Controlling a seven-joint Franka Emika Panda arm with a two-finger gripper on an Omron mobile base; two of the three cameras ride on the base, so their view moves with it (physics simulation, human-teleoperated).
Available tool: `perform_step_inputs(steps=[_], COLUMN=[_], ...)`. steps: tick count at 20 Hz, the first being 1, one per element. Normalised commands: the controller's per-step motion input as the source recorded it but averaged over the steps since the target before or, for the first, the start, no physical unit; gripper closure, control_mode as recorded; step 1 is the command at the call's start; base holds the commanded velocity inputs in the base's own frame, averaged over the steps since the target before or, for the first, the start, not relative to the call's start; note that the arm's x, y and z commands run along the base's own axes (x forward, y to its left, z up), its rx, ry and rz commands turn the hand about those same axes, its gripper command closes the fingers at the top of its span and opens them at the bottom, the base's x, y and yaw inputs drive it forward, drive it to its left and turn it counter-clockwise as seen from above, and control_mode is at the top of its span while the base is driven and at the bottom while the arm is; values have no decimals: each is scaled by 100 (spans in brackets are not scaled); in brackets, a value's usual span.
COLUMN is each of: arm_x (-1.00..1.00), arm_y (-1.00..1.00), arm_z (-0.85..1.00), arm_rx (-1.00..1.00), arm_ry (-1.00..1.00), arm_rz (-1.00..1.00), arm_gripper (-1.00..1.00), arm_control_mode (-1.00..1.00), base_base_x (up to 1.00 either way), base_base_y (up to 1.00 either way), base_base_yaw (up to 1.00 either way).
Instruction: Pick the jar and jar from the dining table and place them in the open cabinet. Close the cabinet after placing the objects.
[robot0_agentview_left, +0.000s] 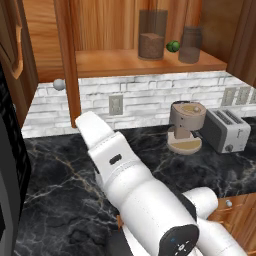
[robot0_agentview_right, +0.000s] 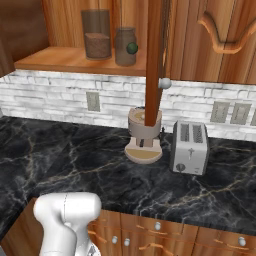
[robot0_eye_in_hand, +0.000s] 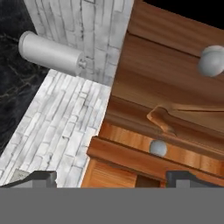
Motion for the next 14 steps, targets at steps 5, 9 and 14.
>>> perform_step_inputs(steps=[5, 9, 14], arm_x=[49, 53, 21], arm_y=[16, 28, 64], arm_z=[0, -4, -8], arm_rx=[0, -1, -7], arm_ry=[0, 0, 0], arm_rz=[0, -3, -5], arm_gripper=[-100, -100, -100], arm_control_mode=[-100, -100, -100], base_base_x=[0, 0, 0], base_base_y=[0, 0, 0], base_base_yaw=[0, 0, 0])
